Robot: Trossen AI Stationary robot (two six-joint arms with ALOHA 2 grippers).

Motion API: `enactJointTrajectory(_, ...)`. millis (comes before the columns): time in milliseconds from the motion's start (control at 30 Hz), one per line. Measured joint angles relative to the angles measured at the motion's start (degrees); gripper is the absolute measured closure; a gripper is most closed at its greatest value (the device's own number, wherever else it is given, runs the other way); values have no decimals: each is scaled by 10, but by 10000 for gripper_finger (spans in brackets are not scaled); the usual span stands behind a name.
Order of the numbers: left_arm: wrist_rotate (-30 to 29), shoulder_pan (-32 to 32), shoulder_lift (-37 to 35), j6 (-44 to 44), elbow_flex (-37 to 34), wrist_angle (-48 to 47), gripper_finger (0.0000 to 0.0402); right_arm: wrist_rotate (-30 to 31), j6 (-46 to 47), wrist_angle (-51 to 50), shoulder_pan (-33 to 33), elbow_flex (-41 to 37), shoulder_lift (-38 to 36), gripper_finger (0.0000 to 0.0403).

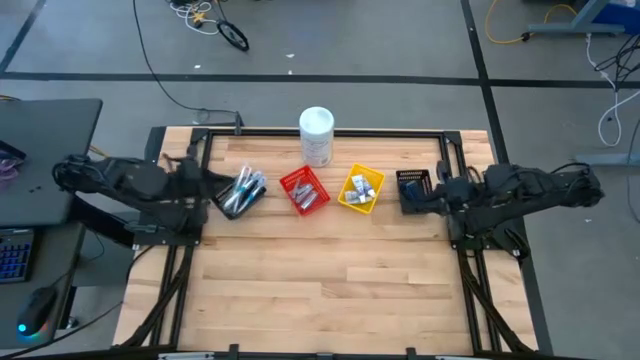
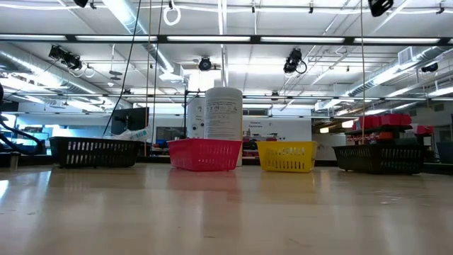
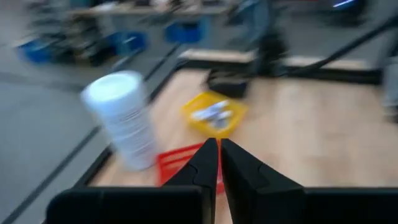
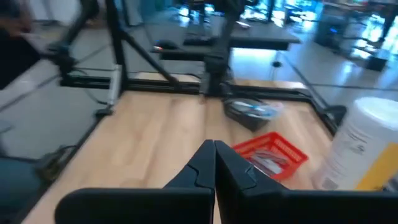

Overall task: Pick & Place Travel size toiletries
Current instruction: Return to Home Position

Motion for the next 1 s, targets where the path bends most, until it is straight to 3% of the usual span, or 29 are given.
enactJointTrajectory(167, 122, -3, -88, 67, -69, 100, 381, -66, -11, 4, 0, -23, -62, 401)
enactJointTrajectory(300, 187, -3, -161, 127, -149, 197, 381, -81, -17, 39, 0, -62, -114, 401)
enactJointTrajectory(667, 292, -3, -347, 188, -289, 272, 386, -114, -21, 49, 0, -148, -244, 401)
enactJointTrajectory(867, 320, -3, -338, 206, -300, 284, 388, -114, -21, 41, 0, -178, -311, 401)
enactJointTrajectory(1000, 370, -3, -346, 245, -334, 340, 390, -124, -21, 31, 0, -185, -309, 401)
